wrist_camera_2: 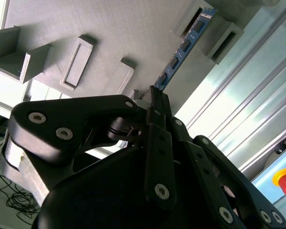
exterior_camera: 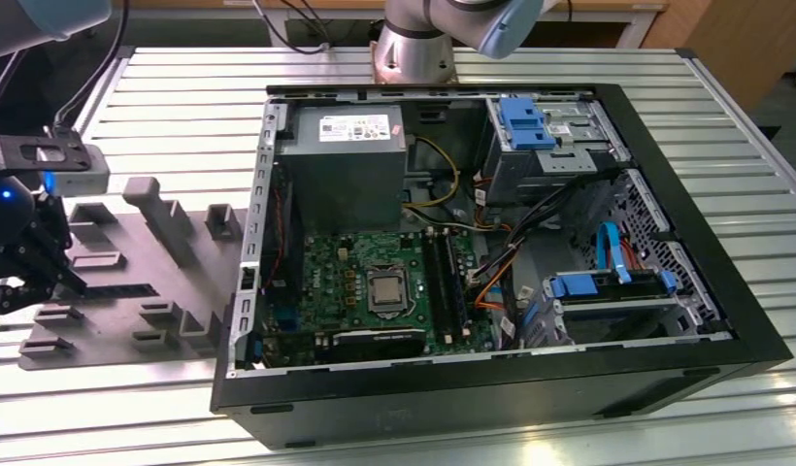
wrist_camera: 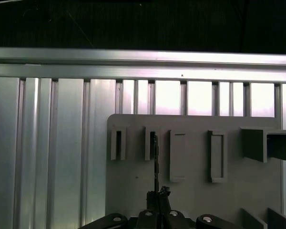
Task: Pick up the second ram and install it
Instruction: 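Pick up the second ram and move it above second insertion slot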
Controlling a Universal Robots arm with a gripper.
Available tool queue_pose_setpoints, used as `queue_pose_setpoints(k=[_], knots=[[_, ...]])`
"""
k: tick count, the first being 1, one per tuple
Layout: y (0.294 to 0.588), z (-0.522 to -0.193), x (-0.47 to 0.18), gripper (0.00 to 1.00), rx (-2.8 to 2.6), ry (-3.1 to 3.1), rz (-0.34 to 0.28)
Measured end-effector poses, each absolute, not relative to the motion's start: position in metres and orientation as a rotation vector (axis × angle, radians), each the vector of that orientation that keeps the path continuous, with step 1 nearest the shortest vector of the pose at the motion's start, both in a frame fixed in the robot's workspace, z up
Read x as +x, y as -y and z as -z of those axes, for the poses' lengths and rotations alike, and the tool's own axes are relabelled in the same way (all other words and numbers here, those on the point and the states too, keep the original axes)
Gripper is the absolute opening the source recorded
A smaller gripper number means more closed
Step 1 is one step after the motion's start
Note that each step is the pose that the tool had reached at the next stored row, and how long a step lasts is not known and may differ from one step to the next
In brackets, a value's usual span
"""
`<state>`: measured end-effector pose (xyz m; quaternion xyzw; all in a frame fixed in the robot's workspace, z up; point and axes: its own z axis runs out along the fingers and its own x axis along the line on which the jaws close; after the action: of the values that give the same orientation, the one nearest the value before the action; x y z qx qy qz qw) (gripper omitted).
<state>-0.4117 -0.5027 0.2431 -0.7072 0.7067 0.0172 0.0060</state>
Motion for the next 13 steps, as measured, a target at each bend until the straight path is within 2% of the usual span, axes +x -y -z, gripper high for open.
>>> queue_pose_setpoints(k=[13], knots=[[0.5027,-0.2476,-0.4117,0.11,-2.213,-2.211,-0.053]])
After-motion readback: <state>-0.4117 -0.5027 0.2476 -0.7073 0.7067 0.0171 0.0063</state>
